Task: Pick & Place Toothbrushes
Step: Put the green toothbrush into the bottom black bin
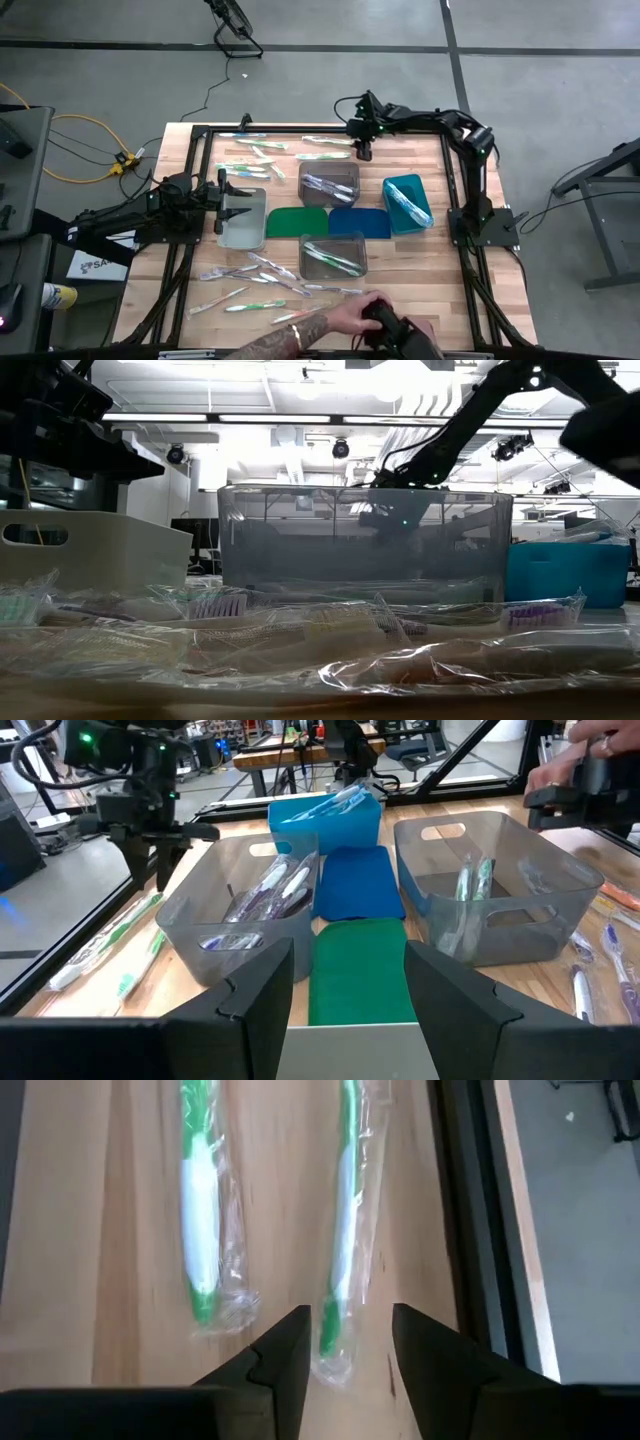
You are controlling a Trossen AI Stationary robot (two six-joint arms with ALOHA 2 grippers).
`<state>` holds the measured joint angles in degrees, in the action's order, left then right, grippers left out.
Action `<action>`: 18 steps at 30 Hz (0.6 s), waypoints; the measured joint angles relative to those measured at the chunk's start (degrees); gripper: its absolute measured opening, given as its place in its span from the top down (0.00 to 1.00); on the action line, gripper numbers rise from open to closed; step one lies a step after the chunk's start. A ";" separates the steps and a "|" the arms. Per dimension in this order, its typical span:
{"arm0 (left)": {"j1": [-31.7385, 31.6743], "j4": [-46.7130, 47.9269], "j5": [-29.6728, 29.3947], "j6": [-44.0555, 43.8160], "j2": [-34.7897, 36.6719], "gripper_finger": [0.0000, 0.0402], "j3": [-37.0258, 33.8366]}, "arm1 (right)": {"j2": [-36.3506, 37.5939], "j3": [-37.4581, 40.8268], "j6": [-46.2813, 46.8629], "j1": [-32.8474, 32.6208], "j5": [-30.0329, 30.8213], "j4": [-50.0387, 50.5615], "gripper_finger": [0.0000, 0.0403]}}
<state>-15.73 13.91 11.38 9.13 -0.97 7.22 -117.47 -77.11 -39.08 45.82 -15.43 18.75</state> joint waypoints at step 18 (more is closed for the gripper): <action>0.00 0.00 0.00 0.00 0.00 0.53 0.00 | -2.65 -1.81 5.29 -0.04 0.71 5.61 0.95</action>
<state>-15.73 13.91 11.38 9.13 -0.98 7.22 -120.11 -78.91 -33.78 45.78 -14.72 24.36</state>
